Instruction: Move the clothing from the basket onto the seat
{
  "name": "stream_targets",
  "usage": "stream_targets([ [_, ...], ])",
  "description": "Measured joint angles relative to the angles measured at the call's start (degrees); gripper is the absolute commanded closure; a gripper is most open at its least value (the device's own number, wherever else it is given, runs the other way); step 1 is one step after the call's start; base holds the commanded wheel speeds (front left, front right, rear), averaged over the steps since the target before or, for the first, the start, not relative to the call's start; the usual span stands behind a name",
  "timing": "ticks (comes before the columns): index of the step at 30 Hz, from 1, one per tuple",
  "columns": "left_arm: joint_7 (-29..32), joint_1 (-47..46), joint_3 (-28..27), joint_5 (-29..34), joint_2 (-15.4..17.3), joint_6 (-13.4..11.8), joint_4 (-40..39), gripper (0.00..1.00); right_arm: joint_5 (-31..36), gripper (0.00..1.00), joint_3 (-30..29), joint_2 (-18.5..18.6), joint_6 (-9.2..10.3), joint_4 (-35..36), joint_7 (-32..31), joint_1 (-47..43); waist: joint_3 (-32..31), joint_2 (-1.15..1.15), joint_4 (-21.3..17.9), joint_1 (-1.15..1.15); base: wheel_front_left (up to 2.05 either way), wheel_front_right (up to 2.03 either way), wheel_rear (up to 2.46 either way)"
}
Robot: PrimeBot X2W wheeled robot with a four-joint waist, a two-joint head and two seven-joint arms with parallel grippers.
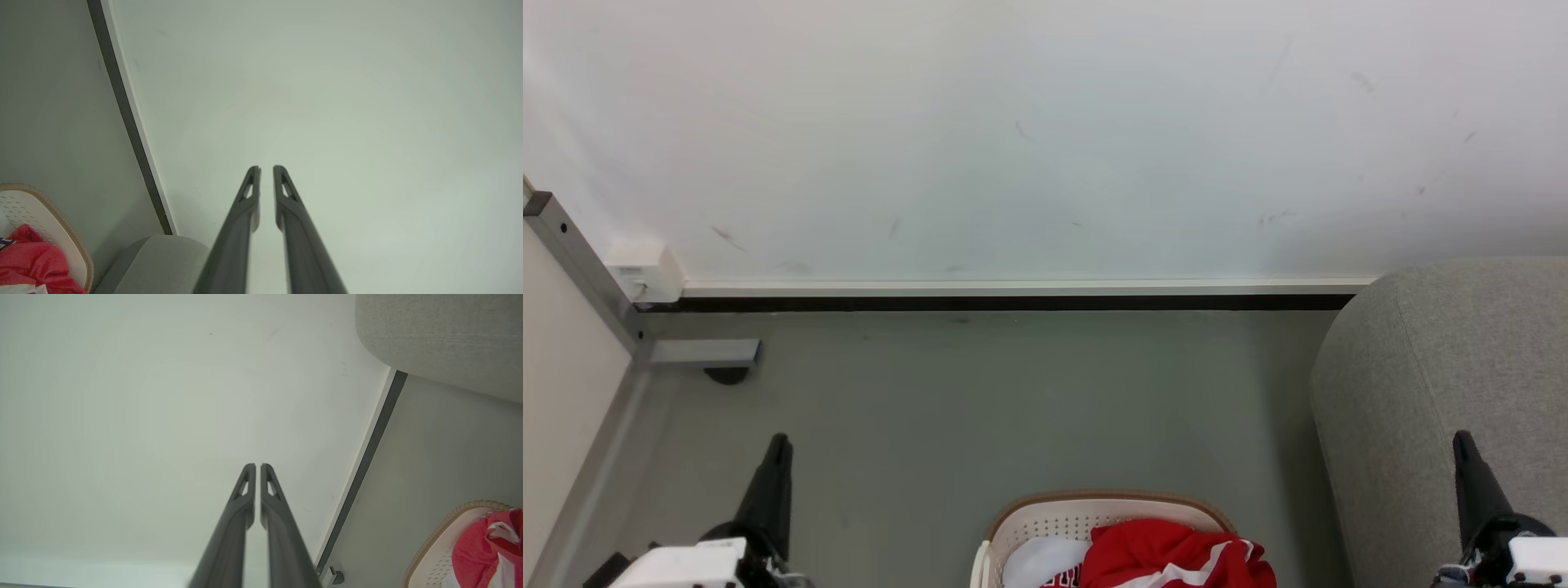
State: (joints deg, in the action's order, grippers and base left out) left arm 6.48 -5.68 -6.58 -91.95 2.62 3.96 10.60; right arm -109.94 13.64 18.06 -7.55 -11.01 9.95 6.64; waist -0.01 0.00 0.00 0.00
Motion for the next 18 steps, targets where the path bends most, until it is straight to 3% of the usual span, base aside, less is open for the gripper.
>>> stream_targets([
  [11,-2.09,1.63,1.33,0.47,-0.44,0.09,0.51,0.00,2.56,0.00,0.83,-2.47,0.00,-0.34,0.30,-1.70,0.08,0.00,-0.03,0.00,0.00,0.00,0.00],
  [18,-4.19,1.57,2.03,4.75,-0.30,0.31,-1.08,0.00,6.83,0.00,0.35,-3.85,0.00,0.53,0.75,-1.65,0.06,0.00,-0.15,0.00,0.00,0.00,0.00],
])
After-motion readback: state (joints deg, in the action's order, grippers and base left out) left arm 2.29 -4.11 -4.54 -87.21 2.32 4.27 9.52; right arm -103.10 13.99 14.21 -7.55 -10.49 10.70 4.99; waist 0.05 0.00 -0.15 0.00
